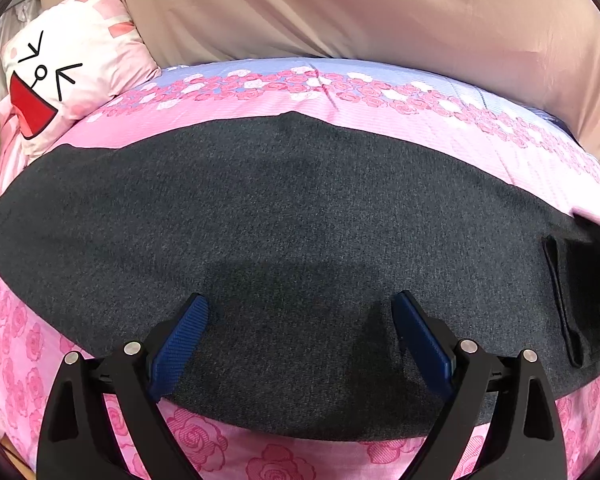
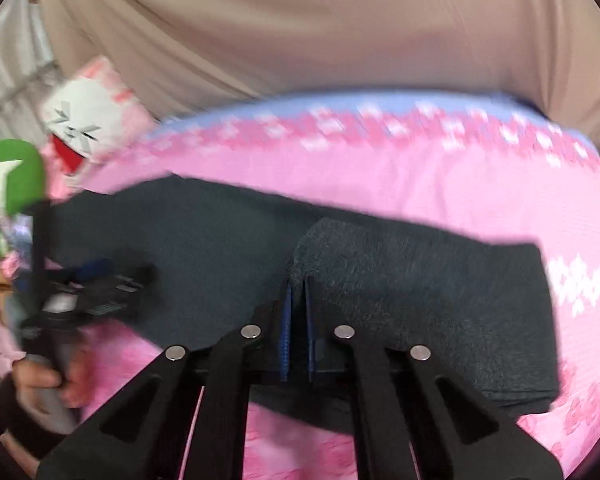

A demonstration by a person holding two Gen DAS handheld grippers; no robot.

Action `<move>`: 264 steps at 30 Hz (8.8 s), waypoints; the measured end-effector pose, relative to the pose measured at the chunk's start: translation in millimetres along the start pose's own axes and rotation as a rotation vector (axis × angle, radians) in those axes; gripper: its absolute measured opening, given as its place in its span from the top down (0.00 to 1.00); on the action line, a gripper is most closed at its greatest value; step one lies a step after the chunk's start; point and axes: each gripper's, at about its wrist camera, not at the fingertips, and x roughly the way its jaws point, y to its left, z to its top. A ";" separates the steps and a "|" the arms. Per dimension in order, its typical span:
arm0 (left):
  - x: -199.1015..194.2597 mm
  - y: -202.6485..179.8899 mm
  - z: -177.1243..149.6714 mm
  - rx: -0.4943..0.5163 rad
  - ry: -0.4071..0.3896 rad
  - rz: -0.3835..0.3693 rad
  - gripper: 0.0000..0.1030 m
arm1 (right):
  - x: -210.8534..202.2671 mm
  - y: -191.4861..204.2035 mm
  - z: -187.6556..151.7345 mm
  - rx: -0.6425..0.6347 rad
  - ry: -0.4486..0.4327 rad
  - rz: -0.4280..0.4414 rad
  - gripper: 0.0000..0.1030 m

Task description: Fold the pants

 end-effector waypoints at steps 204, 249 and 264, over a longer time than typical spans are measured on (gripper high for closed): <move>-91.4 -31.8 -29.0 -0.026 -0.047 -0.217 0.11 | -57.8 -122.3 -55.9 0.341 -0.094 -0.084 0.76; -93.9 -34.1 -51.0 0.076 -0.044 -0.195 0.31 | -78.6 -60.9 -38.1 0.239 -0.168 0.016 0.88; -95.0 -47.4 -63.9 0.096 -0.038 -0.200 0.24 | -96.1 -85.6 -105.9 0.359 -0.113 0.015 0.69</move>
